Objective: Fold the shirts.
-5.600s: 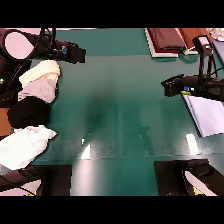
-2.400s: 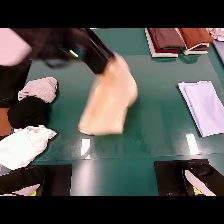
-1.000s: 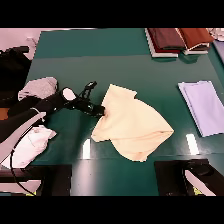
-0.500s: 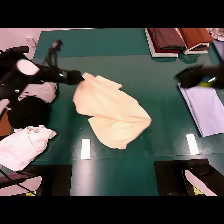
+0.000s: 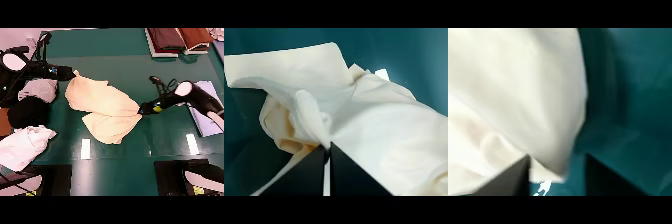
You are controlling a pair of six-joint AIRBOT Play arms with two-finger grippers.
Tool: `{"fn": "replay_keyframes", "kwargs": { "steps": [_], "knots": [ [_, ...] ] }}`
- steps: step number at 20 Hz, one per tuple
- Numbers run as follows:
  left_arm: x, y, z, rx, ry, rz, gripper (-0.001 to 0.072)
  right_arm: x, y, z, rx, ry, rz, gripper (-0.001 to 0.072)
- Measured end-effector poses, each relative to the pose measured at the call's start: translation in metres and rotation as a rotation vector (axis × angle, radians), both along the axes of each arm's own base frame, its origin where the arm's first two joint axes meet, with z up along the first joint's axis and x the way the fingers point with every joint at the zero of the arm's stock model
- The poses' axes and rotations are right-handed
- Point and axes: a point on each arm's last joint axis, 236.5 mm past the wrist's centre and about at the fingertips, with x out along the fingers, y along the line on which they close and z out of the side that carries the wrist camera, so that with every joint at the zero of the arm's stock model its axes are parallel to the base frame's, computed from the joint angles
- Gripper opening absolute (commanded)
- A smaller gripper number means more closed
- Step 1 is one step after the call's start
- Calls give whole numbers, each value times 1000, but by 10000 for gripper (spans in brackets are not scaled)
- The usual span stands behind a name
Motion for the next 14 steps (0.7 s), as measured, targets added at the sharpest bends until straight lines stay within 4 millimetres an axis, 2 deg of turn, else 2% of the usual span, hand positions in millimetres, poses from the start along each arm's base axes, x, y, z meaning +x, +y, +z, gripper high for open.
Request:
{"fn": "replay_keyframes", "kwargs": {
  "steps": [1, 3, 4, 5, 6, 8, 10, 12, 14],
  "knots": [
    [0, 1, 0, 4, 0, -1, 23, 1, 6, -5, 1, 8, 17, 16],
    [0, 2, 5, 12, -14, 0, 22, 10, 13, -5, -9, -12, 47, 15],
    [1, 3, 15, 13, -40, 3, 22, 17, 15, 4, -18, -46, 64, 15],
    [2, 5, 33, 13, -82, 4, 22, 25, 13, 17, -33, -86, 82, 16],
    [3, 6, 58, 14, -141, 7, 23, 34, 10, 40, -47, -144, 99, 15],
    [-3, 10, 128, 10, -301, 15, 22, 51, -3, 100, -70, -287, 107, 16],
    [-26, 15, 217, -4, -498, 23, 23, 59, -18, 177, -76, -459, 82, 15],
    [-63, 21, 293, -23, -674, 28, 23, 55, -35, 253, -65, -626, 27, 15],
    [-111, 27, 355, -38, -831, 29, 22, 36, -51, 320, -52, -767, -30, 15]
  ]
}}
